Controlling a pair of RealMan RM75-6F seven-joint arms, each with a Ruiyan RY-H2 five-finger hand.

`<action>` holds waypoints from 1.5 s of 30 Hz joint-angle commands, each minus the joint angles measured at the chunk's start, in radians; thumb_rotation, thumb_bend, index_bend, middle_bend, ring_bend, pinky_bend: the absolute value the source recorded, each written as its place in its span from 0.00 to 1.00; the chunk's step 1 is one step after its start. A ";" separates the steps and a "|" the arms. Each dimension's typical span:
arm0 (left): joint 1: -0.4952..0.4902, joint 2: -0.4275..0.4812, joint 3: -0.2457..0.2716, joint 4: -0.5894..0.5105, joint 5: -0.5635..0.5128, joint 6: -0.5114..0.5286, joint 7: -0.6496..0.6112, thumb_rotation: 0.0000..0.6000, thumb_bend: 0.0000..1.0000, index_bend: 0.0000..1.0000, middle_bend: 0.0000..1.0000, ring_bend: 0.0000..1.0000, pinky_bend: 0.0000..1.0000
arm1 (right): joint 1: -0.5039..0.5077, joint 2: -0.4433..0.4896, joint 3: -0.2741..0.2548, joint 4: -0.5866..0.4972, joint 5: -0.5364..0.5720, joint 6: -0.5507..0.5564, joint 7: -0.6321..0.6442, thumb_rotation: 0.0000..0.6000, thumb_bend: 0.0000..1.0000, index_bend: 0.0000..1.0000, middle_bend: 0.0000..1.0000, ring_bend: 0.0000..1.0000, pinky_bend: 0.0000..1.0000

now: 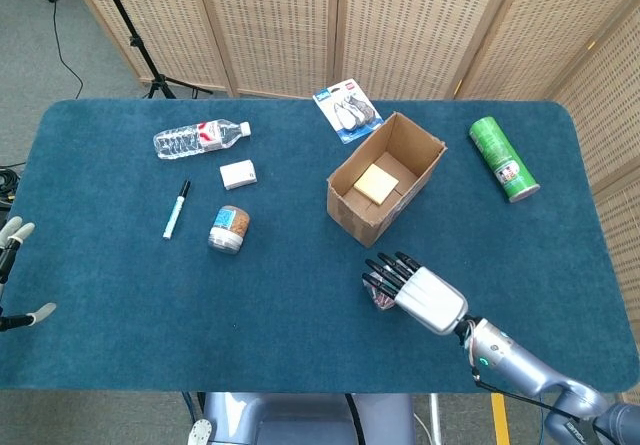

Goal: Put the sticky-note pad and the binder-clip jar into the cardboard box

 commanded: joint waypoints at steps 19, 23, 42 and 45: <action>-0.008 -0.002 0.003 -0.002 -0.007 -0.020 0.004 1.00 0.00 0.00 0.00 0.00 0.00 | 0.057 -0.078 0.031 0.052 0.081 -0.057 0.018 1.00 0.56 0.61 0.67 0.54 0.48; -0.009 -0.002 0.003 -0.003 -0.009 -0.022 0.006 1.00 0.00 0.00 0.00 0.00 0.00 | 0.042 -0.031 0.019 0.037 0.037 0.027 0.108 1.00 0.62 0.62 0.68 0.54 0.48; -0.006 -0.004 0.006 -0.011 -0.003 -0.014 0.016 1.00 0.00 0.00 0.00 0.00 0.00 | -0.011 0.360 0.149 -0.048 0.203 0.183 0.270 1.00 0.76 0.63 0.68 0.54 0.48; -0.006 -0.006 0.006 -0.011 -0.006 -0.015 0.025 1.00 0.00 0.00 0.00 0.00 0.00 | 0.041 0.381 0.206 -0.084 0.254 0.129 0.246 1.00 0.77 0.63 0.68 0.54 0.48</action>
